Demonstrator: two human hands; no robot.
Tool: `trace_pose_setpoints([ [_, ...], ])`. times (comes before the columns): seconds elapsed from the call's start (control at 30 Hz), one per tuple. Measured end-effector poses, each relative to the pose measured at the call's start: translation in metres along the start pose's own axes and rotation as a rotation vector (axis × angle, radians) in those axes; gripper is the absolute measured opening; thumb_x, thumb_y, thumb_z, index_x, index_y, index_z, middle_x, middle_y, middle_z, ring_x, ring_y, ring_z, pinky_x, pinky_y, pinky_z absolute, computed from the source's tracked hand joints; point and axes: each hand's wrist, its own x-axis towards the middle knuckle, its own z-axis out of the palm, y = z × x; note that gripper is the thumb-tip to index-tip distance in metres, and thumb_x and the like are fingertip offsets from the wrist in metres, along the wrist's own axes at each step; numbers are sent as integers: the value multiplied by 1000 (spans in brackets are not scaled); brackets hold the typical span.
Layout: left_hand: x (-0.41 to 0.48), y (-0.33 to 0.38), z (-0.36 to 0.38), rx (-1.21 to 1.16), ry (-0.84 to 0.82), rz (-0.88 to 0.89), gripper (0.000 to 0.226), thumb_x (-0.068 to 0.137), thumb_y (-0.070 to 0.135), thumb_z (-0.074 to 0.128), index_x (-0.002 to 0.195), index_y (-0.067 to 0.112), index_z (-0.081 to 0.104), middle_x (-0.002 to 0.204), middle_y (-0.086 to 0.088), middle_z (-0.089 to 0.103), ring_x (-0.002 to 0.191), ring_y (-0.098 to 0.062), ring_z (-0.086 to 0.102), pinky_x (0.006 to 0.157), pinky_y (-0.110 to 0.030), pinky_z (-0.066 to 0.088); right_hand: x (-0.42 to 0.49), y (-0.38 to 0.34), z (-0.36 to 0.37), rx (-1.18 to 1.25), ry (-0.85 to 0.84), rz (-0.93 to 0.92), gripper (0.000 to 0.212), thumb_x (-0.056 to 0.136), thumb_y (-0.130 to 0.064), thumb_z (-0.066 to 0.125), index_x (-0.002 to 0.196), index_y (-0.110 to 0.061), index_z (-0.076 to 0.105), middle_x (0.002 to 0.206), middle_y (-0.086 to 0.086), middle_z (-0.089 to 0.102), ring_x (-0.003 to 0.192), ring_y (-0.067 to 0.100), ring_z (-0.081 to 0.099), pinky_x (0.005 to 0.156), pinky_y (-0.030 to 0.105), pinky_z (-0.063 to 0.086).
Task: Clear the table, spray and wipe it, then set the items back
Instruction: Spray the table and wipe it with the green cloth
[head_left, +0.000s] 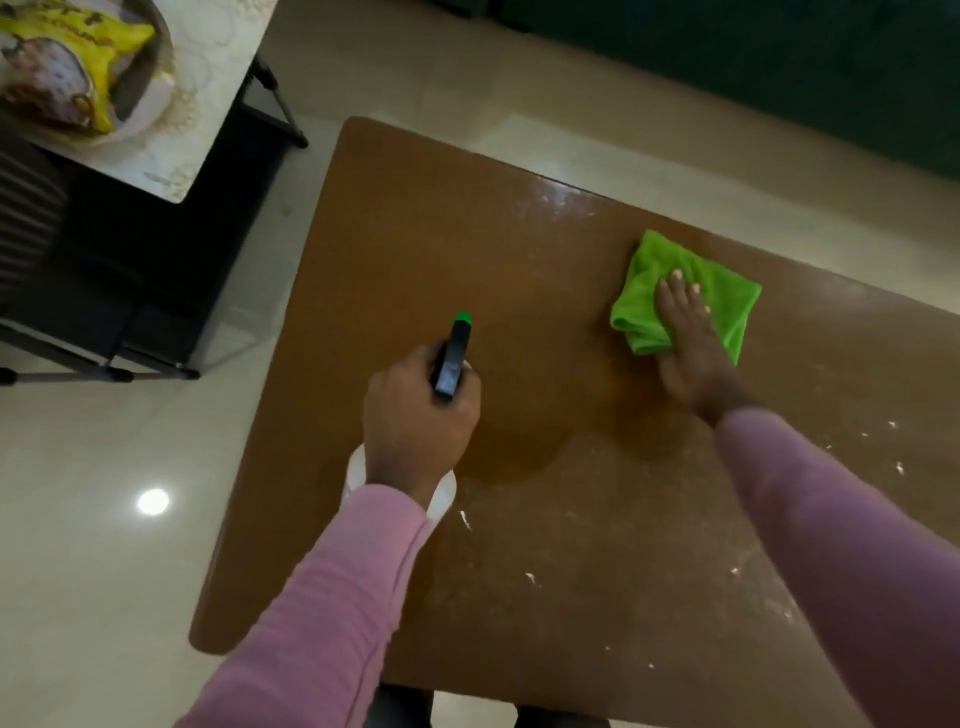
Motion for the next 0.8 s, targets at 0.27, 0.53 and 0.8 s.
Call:
trace_pose_setpoints([
  [0.27, -29, 3, 3, 4, 128, -31, 6, 90, 13, 61, 84, 14, 61, 59, 3, 53, 50, -16, 47, 49, -29, 40, -69, -37, 55, -203, -164, -500, 82, 72, -23, 28, 152, -10, 12, 159, 5, 5, 146, 30, 3, 119, 41, 2],
  [0.53, -125, 14, 53, -131, 202, -252, 6, 90, 15, 64, 85, 17, 62, 64, -2, 59, 53, -13, 56, 50, -30, 48, -32, 21, -1, -28, -171, -256, 77, 78, -7, 42, 151, -6, 16, 158, 15, 6, 145, 35, -1, 116, 47, 2],
  [0.8, -217, 21, 131, -260, 195, -502, 22, 89, 23, 67, 72, 30, 55, 64, 6, 61, 58, -12, 61, 55, -17, 47, -27, 25, -2, -97, -215, -331, 77, 86, 6, 50, 152, -7, 10, 159, 15, -1, 146, 36, -5, 116, 43, -2],
])
